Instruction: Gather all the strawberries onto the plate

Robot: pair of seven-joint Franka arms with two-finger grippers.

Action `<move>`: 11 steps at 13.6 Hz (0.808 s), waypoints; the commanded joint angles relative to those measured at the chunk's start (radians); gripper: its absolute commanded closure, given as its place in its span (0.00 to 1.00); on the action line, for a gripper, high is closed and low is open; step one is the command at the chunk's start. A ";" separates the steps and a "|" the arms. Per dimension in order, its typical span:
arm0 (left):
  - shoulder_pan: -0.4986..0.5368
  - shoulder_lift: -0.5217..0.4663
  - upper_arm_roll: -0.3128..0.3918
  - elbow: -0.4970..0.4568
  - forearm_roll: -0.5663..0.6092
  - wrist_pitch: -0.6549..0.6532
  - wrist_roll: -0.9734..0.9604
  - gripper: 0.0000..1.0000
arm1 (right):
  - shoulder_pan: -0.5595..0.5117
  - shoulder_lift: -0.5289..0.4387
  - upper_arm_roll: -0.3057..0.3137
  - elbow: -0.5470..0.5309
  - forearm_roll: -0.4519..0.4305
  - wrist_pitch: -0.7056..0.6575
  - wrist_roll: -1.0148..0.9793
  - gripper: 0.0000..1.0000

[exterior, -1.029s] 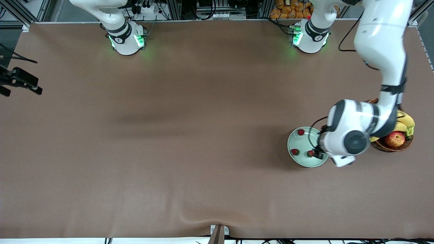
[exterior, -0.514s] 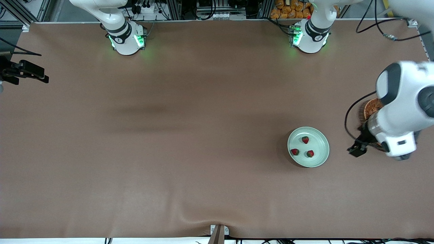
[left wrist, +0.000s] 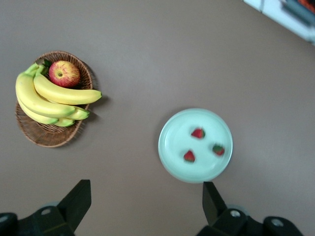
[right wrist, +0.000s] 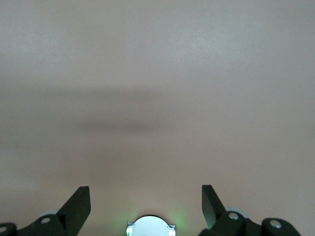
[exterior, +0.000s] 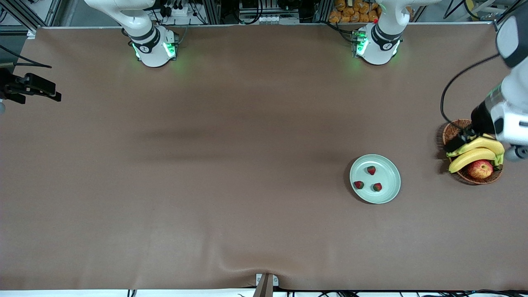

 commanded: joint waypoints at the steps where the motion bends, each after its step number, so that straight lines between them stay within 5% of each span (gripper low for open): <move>1: -0.015 -0.083 0.014 -0.028 -0.042 -0.073 0.177 0.00 | -0.011 -0.004 0.005 0.001 0.020 -0.005 0.001 0.00; 6: -0.053 -0.121 0.042 -0.025 -0.050 -0.168 0.467 0.00 | -0.013 -0.001 0.005 0.001 0.018 -0.002 0.001 0.00; 11: -0.050 -0.123 0.013 0.028 -0.105 -0.239 0.541 0.00 | -0.017 -0.001 0.002 0.001 0.011 0.004 0.033 0.00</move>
